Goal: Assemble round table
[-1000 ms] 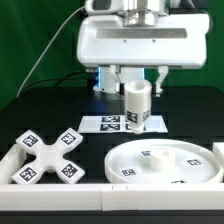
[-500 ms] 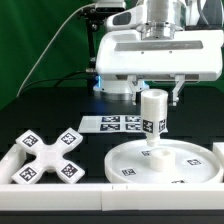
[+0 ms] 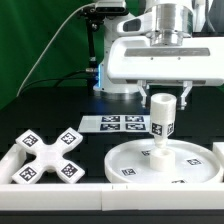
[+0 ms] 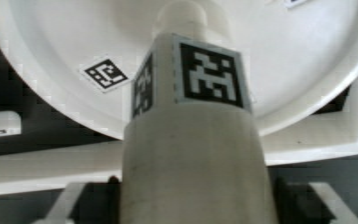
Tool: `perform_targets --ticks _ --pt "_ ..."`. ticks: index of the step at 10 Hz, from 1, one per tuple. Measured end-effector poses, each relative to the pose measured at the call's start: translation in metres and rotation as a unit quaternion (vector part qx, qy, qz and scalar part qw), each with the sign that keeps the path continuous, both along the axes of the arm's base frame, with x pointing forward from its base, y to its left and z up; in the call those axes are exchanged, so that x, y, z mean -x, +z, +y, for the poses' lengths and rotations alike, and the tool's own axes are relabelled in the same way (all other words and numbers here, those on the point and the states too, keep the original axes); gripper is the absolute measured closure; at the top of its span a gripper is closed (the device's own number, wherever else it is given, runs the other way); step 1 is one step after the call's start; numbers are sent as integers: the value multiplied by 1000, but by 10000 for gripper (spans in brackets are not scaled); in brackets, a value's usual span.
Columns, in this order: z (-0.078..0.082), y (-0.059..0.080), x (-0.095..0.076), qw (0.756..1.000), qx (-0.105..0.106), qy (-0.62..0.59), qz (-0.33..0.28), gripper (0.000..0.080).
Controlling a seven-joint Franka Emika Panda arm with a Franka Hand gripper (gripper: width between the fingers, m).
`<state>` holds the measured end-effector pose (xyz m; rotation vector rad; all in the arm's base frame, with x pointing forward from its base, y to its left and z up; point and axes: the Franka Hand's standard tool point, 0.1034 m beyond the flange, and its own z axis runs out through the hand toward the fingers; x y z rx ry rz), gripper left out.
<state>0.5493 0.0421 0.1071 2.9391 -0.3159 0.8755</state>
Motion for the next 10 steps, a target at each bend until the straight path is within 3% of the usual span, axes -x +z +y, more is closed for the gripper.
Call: perform_targets --ticks 4,10 --pt "-5 8 -18 1000 3 4 -3 394" --pt "2 -14 -17 1000 15 15 3 394"
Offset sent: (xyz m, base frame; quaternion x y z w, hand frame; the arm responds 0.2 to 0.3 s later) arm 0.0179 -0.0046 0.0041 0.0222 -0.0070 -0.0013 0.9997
